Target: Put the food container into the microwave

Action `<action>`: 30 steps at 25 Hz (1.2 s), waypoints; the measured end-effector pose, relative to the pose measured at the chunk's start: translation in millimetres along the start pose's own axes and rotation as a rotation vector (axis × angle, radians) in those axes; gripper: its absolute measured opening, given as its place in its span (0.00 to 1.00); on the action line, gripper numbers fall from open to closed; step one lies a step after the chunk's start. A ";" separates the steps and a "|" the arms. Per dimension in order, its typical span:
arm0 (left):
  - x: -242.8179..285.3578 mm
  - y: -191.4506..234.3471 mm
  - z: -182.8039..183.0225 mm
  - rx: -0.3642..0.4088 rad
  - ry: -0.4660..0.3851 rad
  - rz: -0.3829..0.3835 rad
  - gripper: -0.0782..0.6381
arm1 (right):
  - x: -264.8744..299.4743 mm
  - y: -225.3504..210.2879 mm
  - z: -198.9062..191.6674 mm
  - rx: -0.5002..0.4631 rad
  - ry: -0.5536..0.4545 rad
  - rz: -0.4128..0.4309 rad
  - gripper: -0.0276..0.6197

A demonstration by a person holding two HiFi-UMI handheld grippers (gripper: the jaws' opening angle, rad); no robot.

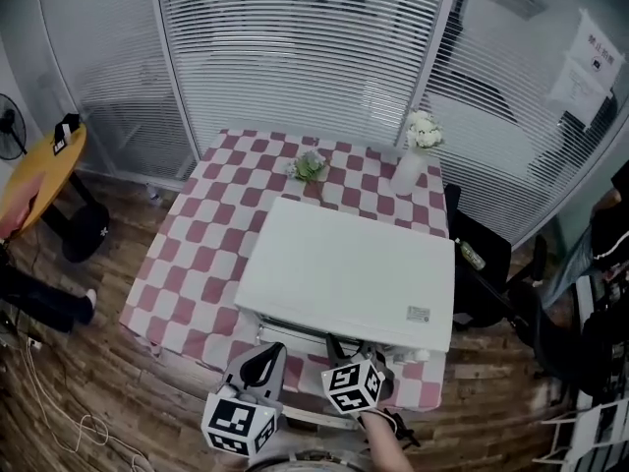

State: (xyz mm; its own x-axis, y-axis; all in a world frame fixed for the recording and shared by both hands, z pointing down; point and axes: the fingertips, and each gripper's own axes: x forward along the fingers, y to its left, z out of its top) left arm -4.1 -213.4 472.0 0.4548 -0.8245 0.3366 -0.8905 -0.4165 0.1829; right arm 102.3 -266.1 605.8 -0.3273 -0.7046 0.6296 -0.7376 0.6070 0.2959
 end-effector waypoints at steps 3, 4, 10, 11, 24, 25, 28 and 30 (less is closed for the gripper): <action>3.4 -7.0 -1.9 0.009 0.008 -0.028 0.13 | -8.0 -3.2 -3.6 0.037 -0.006 -0.011 0.25; 4.6 -9.1 -2.4 0.012 0.011 -0.039 0.13 | -10.4 -4.5 -5.1 0.046 -0.006 -0.019 0.25; 11.2 -23.4 -5.3 0.037 0.029 -0.106 0.13 | -26.9 -11.4 -15.2 0.098 -0.002 -0.065 0.23; 12.2 -25.6 -6.3 0.042 0.033 -0.116 0.13 | -29.9 -11.9 -17.2 0.109 -0.001 -0.069 0.22; 20.6 -48.9 -21.7 0.099 0.098 -0.239 0.13 | -58.5 1.6 -41.1 0.260 0.015 -0.074 0.04; 20.8 -50.2 -23.5 0.103 0.102 -0.244 0.13 | -60.1 4.3 -41.6 0.270 0.012 -0.066 0.04; 20.8 -52.7 -27.9 0.110 0.116 -0.256 0.13 | -65.2 12.0 -38.2 0.308 -0.005 -0.037 0.03; 20.9 -54.3 -29.3 0.115 0.122 -0.262 0.13 | -68.7 15.4 -31.5 0.341 -0.039 -0.013 0.03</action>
State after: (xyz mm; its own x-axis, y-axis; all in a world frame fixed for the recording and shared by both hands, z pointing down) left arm 54.0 -196.8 496.2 0.6604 -0.6347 0.4012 -0.7353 -0.6549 0.1743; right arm 132.0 -196.8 589.8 -0.3344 -0.7290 0.5973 -0.8945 0.4450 0.0424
